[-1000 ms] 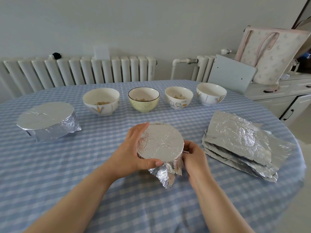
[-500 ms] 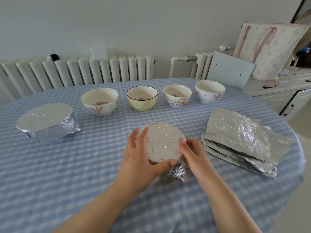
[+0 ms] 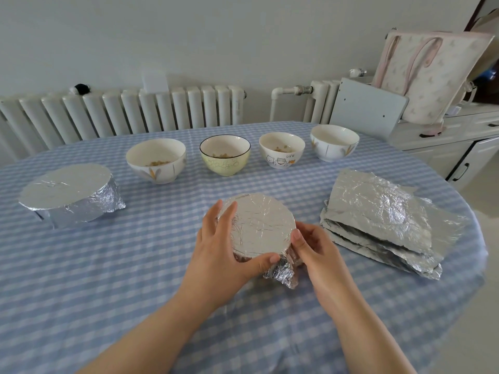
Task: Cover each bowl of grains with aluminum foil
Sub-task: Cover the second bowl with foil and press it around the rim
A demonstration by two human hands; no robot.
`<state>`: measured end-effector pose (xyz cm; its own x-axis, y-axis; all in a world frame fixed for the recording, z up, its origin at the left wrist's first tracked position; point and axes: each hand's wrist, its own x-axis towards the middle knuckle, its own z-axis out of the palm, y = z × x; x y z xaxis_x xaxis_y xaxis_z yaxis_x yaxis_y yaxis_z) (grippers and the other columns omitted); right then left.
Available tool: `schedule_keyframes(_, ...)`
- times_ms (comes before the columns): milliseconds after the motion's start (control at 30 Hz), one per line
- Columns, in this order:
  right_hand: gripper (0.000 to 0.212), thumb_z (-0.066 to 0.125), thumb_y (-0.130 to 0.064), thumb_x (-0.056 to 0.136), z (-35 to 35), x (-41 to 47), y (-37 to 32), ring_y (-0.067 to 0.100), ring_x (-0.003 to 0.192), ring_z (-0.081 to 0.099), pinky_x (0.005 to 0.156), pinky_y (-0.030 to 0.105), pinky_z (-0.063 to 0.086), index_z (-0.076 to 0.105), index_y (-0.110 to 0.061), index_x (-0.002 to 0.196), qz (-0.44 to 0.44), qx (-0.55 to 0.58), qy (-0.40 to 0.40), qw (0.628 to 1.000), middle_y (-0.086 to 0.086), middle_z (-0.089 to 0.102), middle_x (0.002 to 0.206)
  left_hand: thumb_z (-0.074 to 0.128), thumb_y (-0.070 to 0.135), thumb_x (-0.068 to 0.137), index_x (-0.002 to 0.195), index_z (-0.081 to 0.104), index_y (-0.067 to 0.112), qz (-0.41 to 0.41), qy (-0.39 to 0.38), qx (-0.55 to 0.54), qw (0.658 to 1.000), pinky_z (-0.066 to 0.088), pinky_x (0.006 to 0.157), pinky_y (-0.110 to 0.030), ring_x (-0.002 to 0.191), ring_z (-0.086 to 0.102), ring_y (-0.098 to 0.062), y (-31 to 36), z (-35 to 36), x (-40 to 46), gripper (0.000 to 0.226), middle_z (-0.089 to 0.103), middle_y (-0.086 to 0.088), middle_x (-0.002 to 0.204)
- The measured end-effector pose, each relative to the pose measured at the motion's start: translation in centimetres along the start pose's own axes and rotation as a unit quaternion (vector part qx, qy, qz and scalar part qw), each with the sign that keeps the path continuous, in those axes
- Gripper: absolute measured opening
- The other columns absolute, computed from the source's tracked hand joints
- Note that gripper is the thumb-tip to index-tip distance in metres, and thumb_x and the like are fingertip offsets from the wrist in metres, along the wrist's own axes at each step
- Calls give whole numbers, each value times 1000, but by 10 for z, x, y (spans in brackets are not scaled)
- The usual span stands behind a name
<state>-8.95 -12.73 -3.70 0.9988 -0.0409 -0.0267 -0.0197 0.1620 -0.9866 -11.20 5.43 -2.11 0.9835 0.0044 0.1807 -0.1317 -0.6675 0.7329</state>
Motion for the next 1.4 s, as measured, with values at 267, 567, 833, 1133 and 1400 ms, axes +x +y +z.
schedule_keyframes(267, 43, 65, -18, 82, -6, 4, -2, 39, 103, 65, 80, 43, 56, 61, -1, 122, 98, 153, -51, 982, 24, 67, 115, 54, 94, 46, 148, 11, 44, 1, 0, -7, 1000, 30, 115, -40, 145, 13, -10, 1, -1, 0, 122, -2, 32, 150)
schedule_keyframes(567, 33, 66, -8, 73, 7, -4, -2, 18, 77, 71, 63, 30, 59, 61, -8, 105, 49, 239, 6, 970, 7, 72, 90, 59, 89, 50, 149, 11, 41, 0, -5, -4, 1000, 28, 115, -37, 145, 12, -11, 1, -1, -1, 120, -3, 29, 152)
schedule_keyframes(833, 38, 68, -21, 71, 11, -10, -1, 28, 87, 70, 81, 43, 58, 67, -3, 105, 33, 158, 59, 985, 17, 74, 97, 59, 89, 49, 149, 12, 42, -2, -2, -7, 1000, 28, 115, -37, 145, 12, -10, 1, 0, 0, 120, -2, 28, 152)
schedule_keyframes(1133, 12, 67, -24, 87, 16, -7, 8, 25, 76, 68, 76, 46, 54, 70, -13, 85, 27, 93, 121, 988, 10, 73, 82, 55, 93, 47, 147, 12, 45, 9, 12, -5, 1000, 30, 113, -35, 144, 16, -11, -1, 1, 0, 120, 2, 24, 153)
schedule_keyframes(1400, 13, 61, -19, 94, 25, 1, 12, 17, 68, 63, 65, 36, 53, 66, -12, 84, 11, 50, 179, 982, 4, 69, 74, 53, 94, 46, 149, 13, 41, 3, 10, 1, 1000, 29, 112, -34, 144, 16, -11, 0, 1, 0, 122, 2, 22, 154)
